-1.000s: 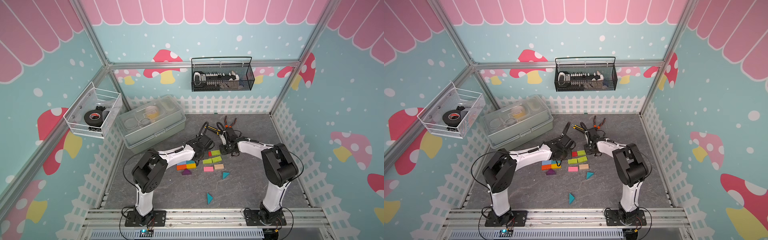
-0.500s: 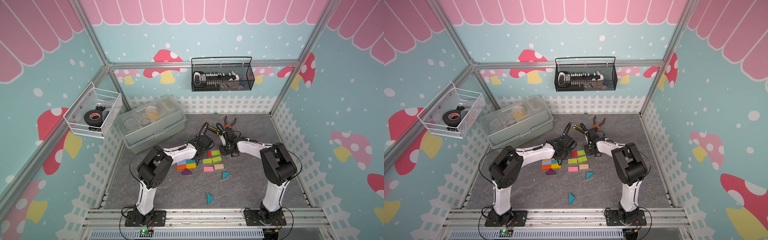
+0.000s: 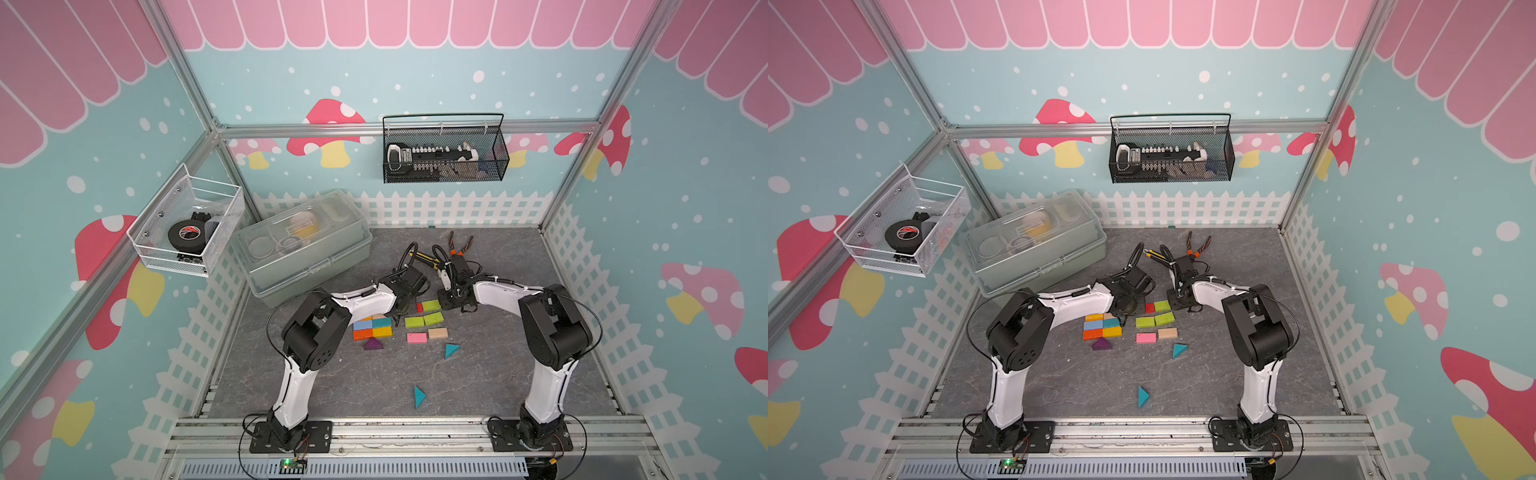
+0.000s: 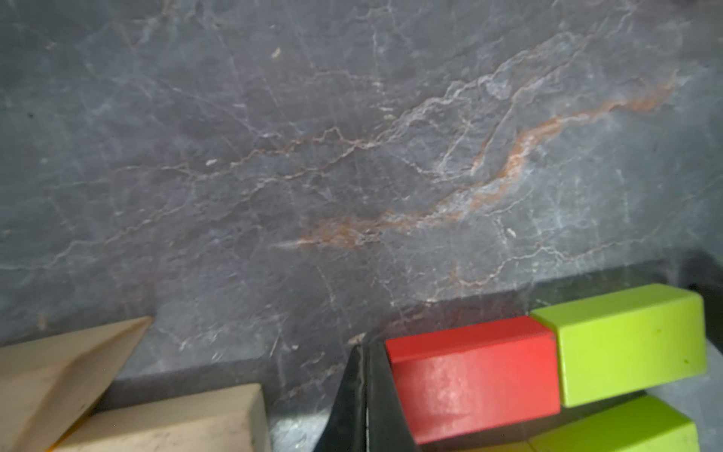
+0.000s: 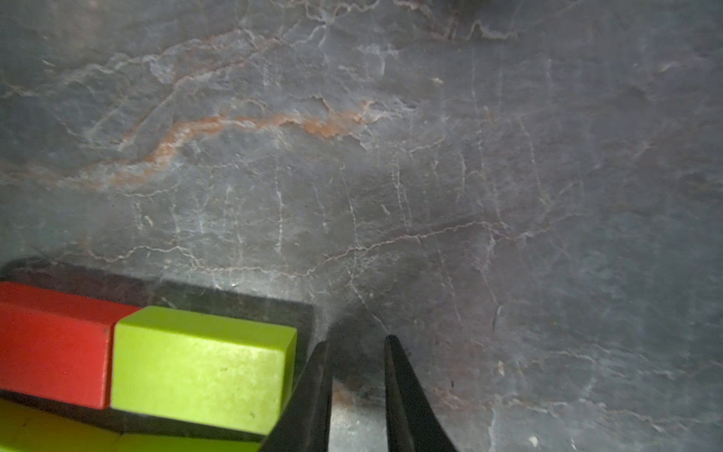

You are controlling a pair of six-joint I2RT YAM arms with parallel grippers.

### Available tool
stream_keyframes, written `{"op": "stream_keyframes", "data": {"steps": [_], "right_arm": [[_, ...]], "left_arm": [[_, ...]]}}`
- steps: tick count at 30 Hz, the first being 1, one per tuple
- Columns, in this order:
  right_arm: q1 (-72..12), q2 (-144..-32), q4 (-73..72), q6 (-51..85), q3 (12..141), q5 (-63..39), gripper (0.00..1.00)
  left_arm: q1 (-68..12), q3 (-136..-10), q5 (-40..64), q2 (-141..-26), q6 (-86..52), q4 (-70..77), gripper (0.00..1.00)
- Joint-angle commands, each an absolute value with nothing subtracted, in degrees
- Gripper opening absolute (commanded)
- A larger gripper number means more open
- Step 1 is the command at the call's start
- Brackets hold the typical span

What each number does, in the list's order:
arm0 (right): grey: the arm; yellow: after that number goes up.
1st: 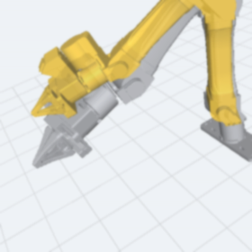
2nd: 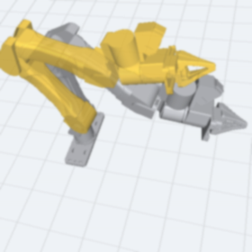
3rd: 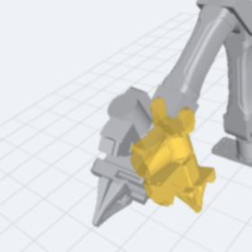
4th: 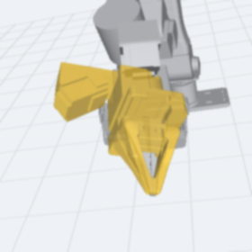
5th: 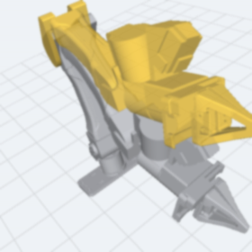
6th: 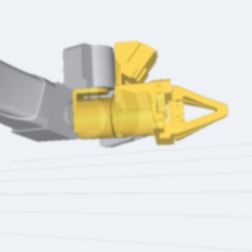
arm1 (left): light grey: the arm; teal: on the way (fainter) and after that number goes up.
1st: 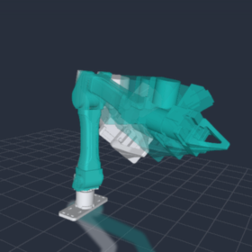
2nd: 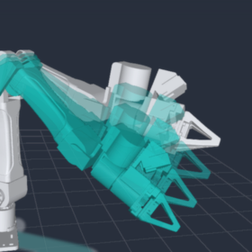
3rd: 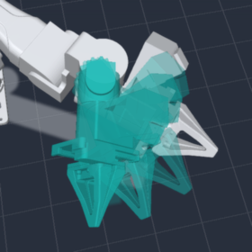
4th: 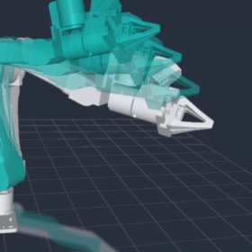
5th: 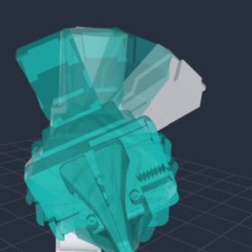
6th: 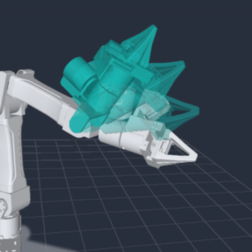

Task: Assemble a piece of candy with building blocks
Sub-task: Assemble the building blocks at the center of the board.

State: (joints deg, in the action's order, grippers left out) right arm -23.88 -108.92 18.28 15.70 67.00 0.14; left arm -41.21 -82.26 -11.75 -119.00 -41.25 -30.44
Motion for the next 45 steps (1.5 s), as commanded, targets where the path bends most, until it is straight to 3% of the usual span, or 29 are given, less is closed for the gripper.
{"op": "stream_keyframes", "data": {"steps": [1,45], "right_arm": [[-23.9,-110.3,20.2,16.5,66.3,-2.6,0.24],[-24.3,-104.7,19.3,16.8,62.1,-4.7,0.22]], "left_arm": [[-40.7,-84.0,-11.3,-120.6,-40.2,-30.2,0.03],[-41.9,-75.9,-10.5,-117.0,-42.5,-27.4,0.09]]}}
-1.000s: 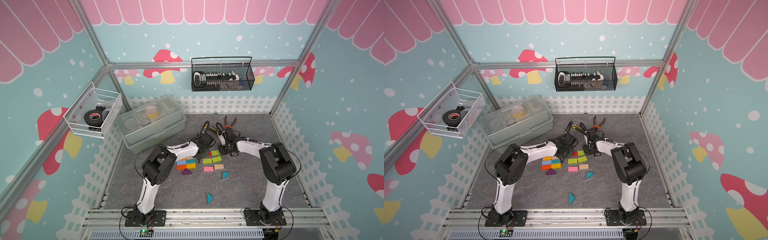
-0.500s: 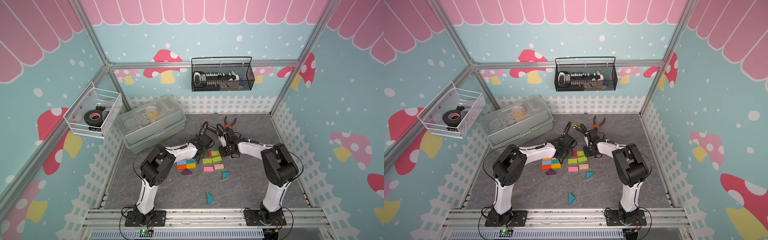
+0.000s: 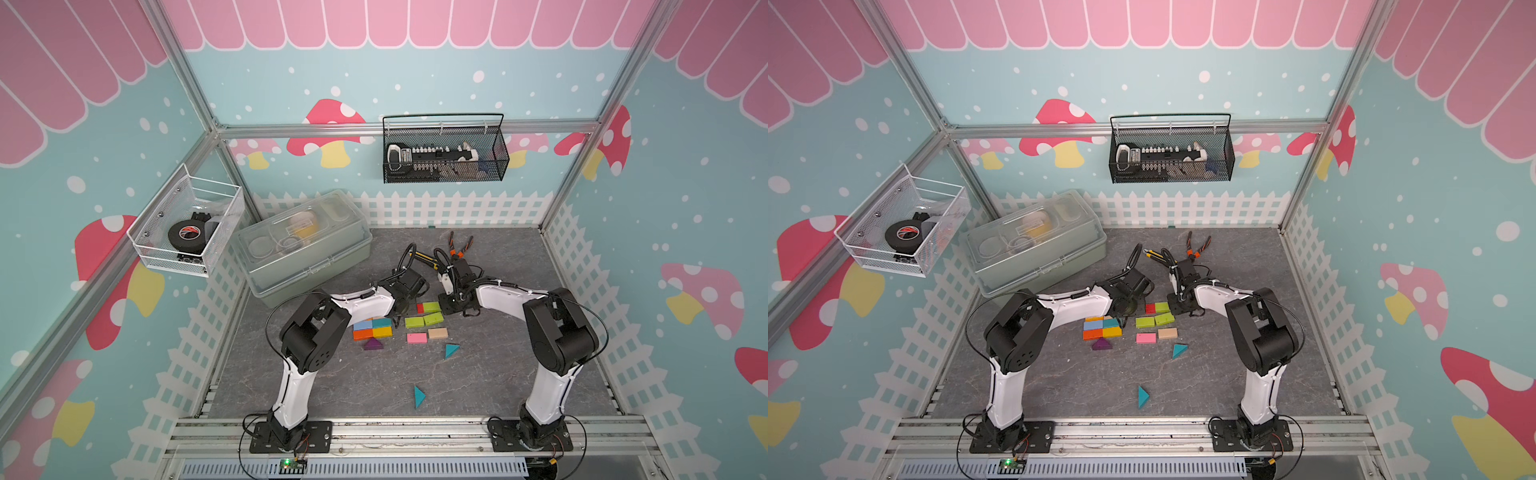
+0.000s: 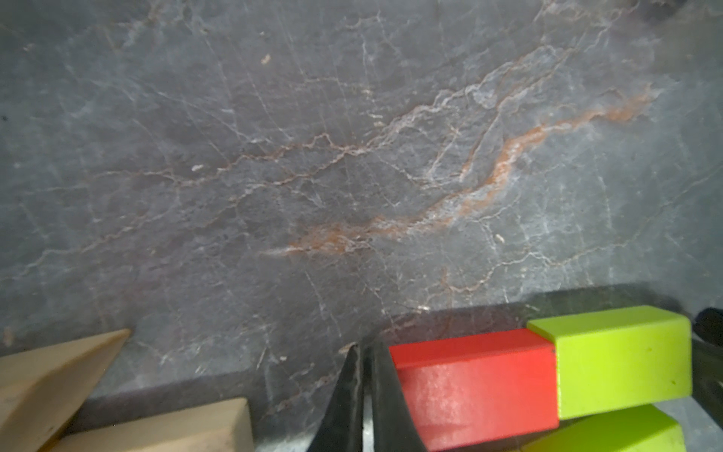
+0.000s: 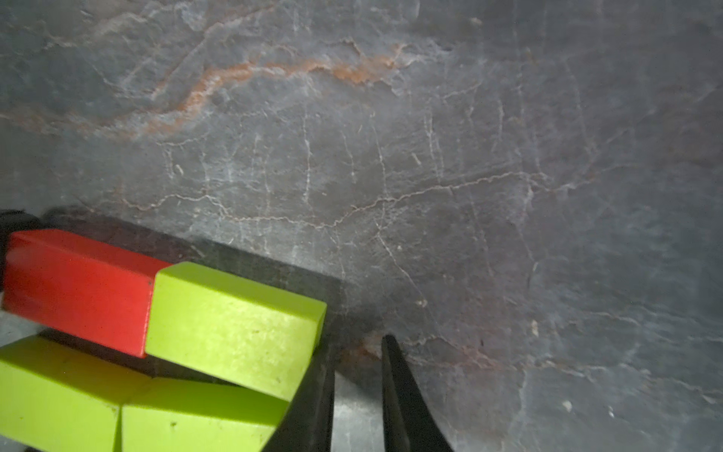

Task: Assemble a piece of candy with building blocks
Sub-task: Assemble the building blocks at the center of the board.

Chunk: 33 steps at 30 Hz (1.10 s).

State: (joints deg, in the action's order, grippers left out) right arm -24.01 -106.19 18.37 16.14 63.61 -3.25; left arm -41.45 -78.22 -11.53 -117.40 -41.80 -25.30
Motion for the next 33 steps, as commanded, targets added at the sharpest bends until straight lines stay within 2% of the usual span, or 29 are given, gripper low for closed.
{"op": "stream_keyframes", "data": {"steps": [1,33], "right_arm": [[-24.3,-104.5,19.2,16.7,61.9,-4.9,0.22],[-24.5,-100.5,17.1,16.2,56.7,-6.7,0.22]], "left_arm": [[-42.1,-75.6,-10.5,-116.8,-42.6,-27.3,0.09],[-44.6,-70.7,-10.9,-113.7,-43.5,-25.1,0.09]]}}
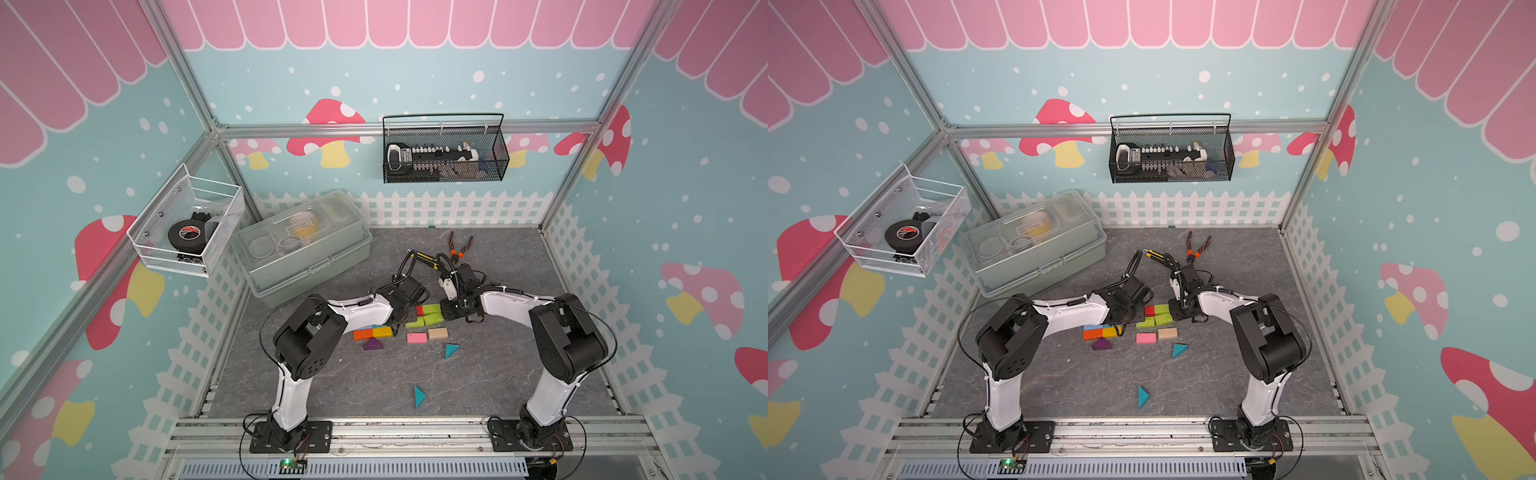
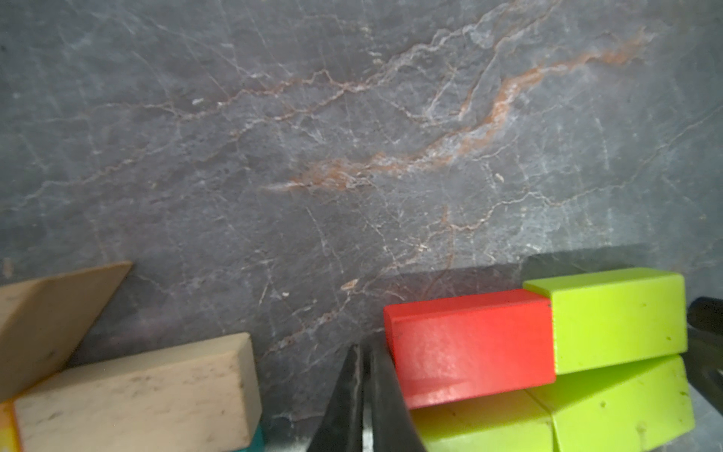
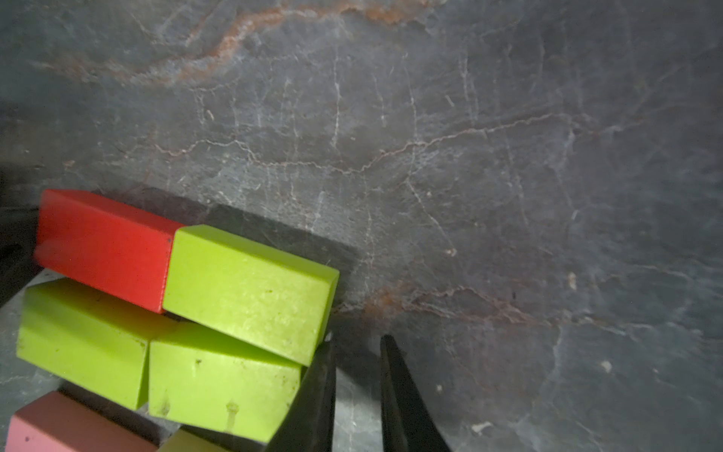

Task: Assemble a piece of candy with building blocks
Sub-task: Assemble the building blocks at the center of the board.

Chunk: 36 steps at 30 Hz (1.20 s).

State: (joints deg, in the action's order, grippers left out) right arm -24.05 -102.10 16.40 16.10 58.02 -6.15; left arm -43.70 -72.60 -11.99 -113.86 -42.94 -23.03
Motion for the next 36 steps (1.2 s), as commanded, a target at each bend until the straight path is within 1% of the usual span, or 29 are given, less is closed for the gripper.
{"op": "stream_keyframes", "data": {"steps": [1,8,18,28,36], "right_arm": [[-24.5,-100.3,17.0,16.1,56.6,-6.8,0.22],[-24.5,-99.0,17.1,16.1,55.4,-6.9,0.22],[-24.2,-99.4,19.5,16.7,56.4,0.5,0.21],[-24.1,-104.6,19.6,16.5,61.3,-1.1,0.22],[-24.1,-107.1,18.4,16.5,62.2,-4.0,0.22]], "left_arm": [[-44.7,-70.7,-11.0,-113.6,-43.6,-25.1,0.09],[-45.4,-69.4,-11.6,-112.8,-44.3,-25.2,0.09],[-42.9,-68.5,-13.3,-112.3,-44.1,-26.0,0.13],[-41.1,-72.4,-12.3,-115.4,-42.8,-26.3,0.14],[-41.1,-75.0,-10.8,-118.0,-42.0,-26.3,0.13]]}}
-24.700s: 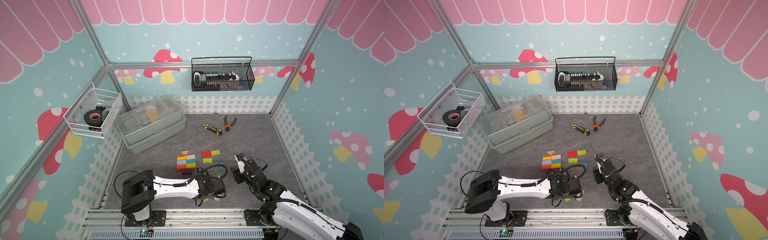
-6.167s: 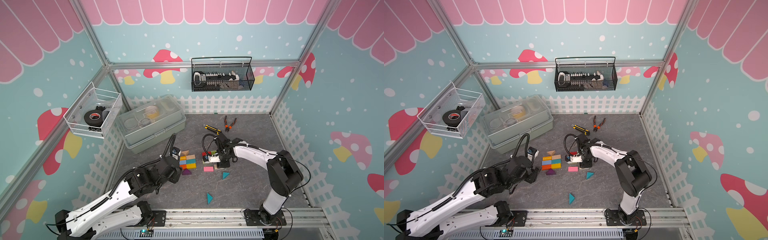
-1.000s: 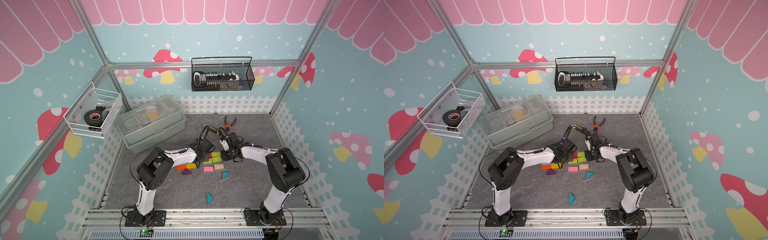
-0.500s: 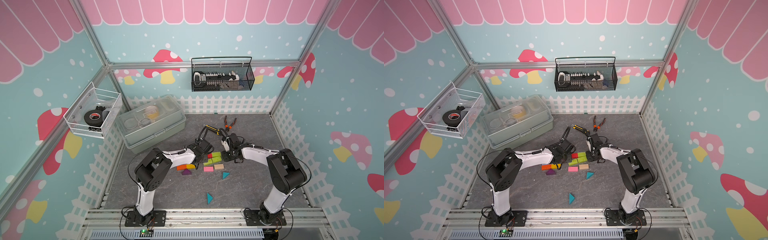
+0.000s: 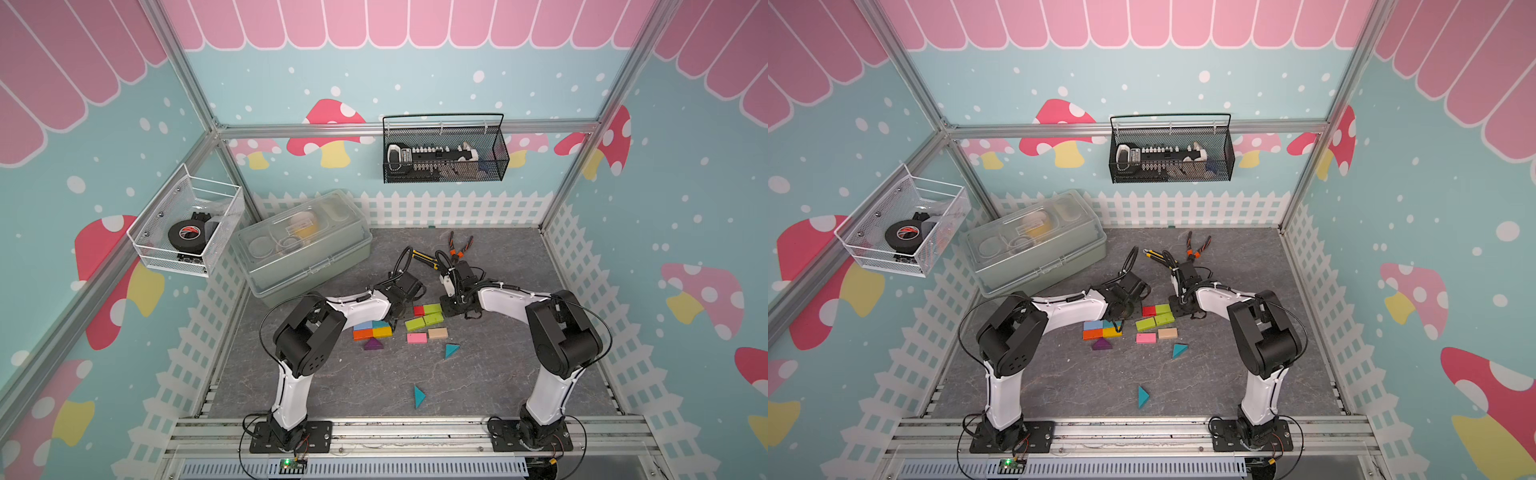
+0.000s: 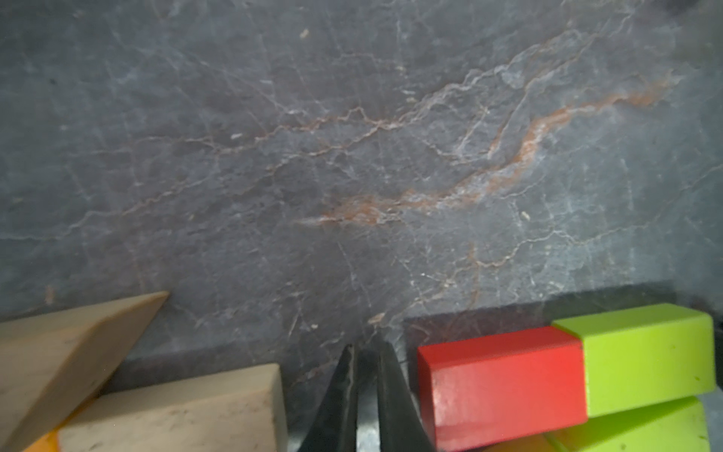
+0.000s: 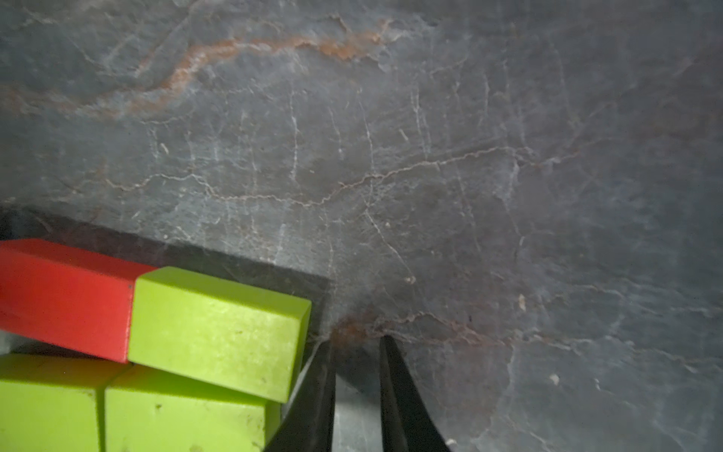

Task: Assemble a piece of candy with building blocks
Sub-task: Assemble the building blocks at the center of the board.

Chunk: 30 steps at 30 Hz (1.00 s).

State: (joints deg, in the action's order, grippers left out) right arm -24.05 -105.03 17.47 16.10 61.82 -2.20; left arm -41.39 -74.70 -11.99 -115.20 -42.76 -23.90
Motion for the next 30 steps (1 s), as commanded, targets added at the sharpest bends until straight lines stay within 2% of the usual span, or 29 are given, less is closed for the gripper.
{"op": "stream_keyframes", "data": {"steps": [1,30], "right_arm": [[-24.2,-107.2,18.3,16.5,62.2,-4.3,0.22],[-25.9,-100.7,16.5,16.3,56.4,-9.8,0.21]], "left_arm": [[-41.2,-75.2,-10.8,-118.1,-41.9,-26.3,0.13],[-45.0,-72.7,-9.2,-115.2,-42.8,-24.6,0.09]]}}
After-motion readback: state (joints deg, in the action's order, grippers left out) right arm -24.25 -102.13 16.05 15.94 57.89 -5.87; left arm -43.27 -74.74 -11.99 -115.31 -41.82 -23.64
